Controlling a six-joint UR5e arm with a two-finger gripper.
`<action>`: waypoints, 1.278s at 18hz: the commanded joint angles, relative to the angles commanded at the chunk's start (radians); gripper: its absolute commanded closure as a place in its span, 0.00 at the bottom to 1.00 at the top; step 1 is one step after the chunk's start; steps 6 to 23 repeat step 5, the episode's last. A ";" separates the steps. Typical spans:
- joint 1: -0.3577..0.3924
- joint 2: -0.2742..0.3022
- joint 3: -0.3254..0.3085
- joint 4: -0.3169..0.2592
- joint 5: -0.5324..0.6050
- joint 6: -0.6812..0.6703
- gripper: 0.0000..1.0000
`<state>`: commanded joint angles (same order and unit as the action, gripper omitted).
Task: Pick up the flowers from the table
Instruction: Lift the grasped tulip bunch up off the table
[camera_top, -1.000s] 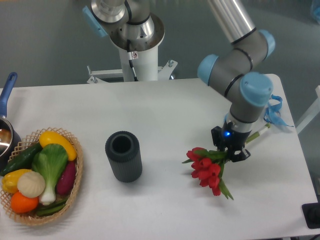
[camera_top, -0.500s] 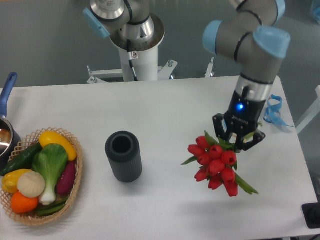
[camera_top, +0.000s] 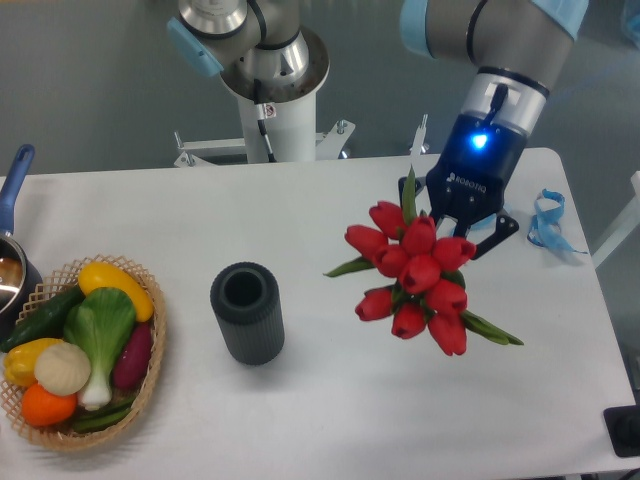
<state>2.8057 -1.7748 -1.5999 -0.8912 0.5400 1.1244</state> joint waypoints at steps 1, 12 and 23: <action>-0.002 0.000 0.005 0.000 -0.002 -0.009 0.69; -0.002 0.002 0.000 0.002 -0.002 -0.015 0.69; -0.002 0.002 0.000 0.002 -0.002 -0.015 0.69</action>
